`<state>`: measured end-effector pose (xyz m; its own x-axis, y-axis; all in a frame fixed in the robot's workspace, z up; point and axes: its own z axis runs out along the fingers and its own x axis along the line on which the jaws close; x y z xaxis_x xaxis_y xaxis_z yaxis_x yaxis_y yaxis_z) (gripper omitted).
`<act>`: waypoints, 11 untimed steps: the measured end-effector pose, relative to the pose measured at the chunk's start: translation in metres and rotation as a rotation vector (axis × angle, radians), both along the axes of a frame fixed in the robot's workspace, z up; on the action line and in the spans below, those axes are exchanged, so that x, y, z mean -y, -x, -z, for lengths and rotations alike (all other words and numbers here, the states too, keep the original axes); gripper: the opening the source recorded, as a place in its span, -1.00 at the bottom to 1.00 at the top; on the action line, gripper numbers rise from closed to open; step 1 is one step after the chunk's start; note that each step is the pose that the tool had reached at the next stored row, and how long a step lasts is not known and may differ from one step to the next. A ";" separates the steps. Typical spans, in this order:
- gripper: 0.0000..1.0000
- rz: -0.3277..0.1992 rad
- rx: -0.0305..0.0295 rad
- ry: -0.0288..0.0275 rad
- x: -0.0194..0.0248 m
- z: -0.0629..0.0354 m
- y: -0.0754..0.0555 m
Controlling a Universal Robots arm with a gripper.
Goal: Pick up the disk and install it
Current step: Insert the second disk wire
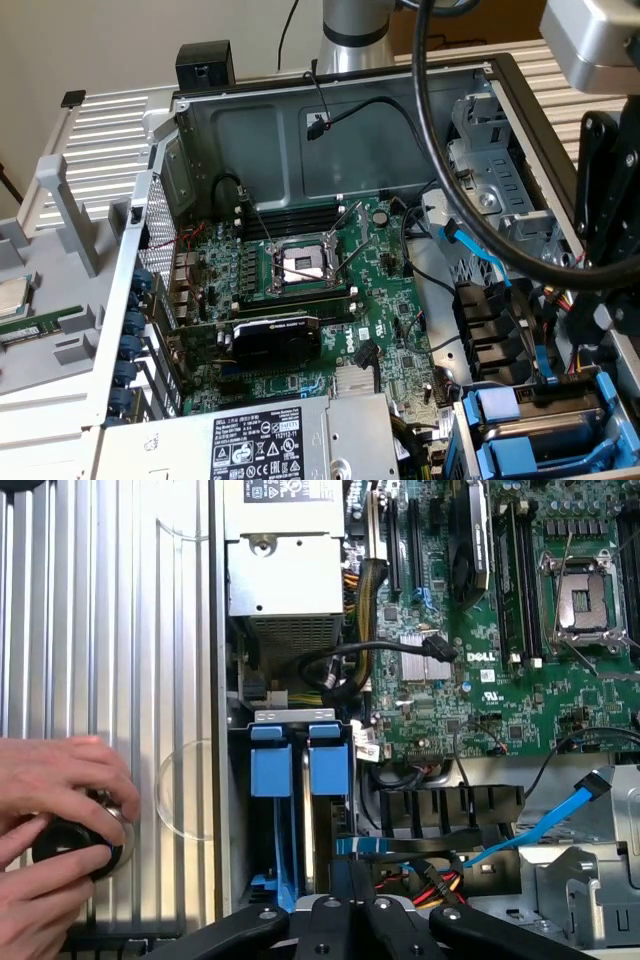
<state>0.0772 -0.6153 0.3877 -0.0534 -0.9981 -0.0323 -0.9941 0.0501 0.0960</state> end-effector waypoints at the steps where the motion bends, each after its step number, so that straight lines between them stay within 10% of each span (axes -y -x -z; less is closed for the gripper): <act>1: -0.79 0.000 0.0000 0.0000 0.0000 0.0000 0.000; 11: -0.79 -0.105 0.0003 -0.0002 0.0000 0.0000 0.001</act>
<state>0.0765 -0.6153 0.3877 0.0519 -0.9981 -0.0325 -0.9939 -0.0548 0.0957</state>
